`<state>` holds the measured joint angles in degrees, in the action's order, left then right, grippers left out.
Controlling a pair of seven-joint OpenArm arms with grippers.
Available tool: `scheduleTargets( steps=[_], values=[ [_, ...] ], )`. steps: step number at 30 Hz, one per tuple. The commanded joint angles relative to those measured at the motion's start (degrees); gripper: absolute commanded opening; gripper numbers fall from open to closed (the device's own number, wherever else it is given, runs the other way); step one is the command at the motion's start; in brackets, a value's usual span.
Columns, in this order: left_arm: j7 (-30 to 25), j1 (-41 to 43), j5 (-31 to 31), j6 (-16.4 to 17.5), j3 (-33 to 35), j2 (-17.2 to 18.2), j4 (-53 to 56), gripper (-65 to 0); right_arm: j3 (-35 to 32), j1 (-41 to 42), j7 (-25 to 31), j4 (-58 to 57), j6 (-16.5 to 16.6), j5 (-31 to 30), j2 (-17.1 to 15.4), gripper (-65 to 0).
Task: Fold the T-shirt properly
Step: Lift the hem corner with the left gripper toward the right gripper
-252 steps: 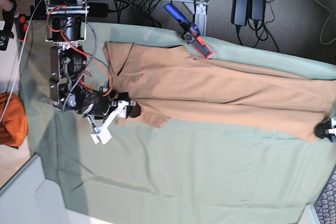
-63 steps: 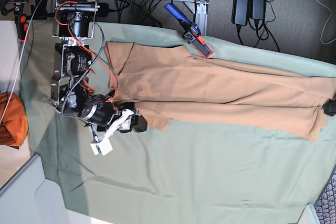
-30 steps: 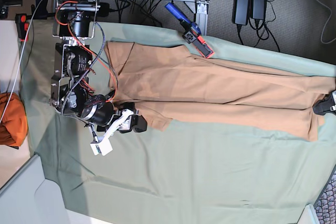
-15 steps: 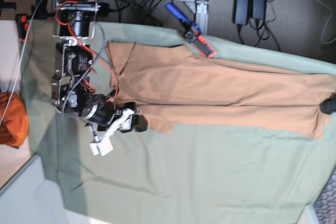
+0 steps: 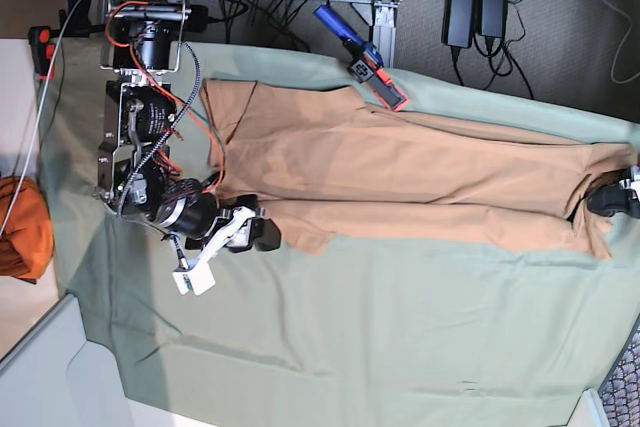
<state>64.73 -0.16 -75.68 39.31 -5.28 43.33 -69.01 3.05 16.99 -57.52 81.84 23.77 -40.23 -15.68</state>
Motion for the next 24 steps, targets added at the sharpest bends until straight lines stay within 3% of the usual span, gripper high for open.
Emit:
scheduleTargets(
  steps=[1, 5, 8, 12, 15, 24],
  values=[
    [-0.7, -1.0, -1.1, 0.7, -0.5, 1.4, -1.2, -65.0, 0.4, 1.5, 1.1, 0.9, 6.4, -0.9, -0.5, -33.9],
    [-0.7, -0.9, 1.8, 0.7, -0.5, -0.5, -3.8, -65.0, 0.4, 1.5, 1.4, 0.9, 6.4, -0.9, -0.5, -33.9],
    [-0.9, -0.7, 4.1, 0.7, -0.5, -4.0, -9.0, -65.0, 0.4, 1.5, 1.4, 0.9, 6.4, -0.9, -0.5, -33.9],
    [-4.7, -0.2, 13.4, 0.7, 1.3, -9.2, -18.8, -65.0, 0.4, 1.5, 1.4, 0.9, 6.4, -0.7, -0.5, -33.9],
    [-7.0, -0.3, 19.7, -1.6, 4.4, -12.3, -24.3, -65.0, 0.4, 1.4, 1.4, 0.7, 6.4, -0.7, -0.5, -33.9],
    [-9.7, -0.3, 29.8, -4.4, 13.1, -21.0, -25.6, -65.0, 0.4, 1.2, 1.4, 0.3, 6.4, -0.7, -0.5, -33.9]
  ],
)
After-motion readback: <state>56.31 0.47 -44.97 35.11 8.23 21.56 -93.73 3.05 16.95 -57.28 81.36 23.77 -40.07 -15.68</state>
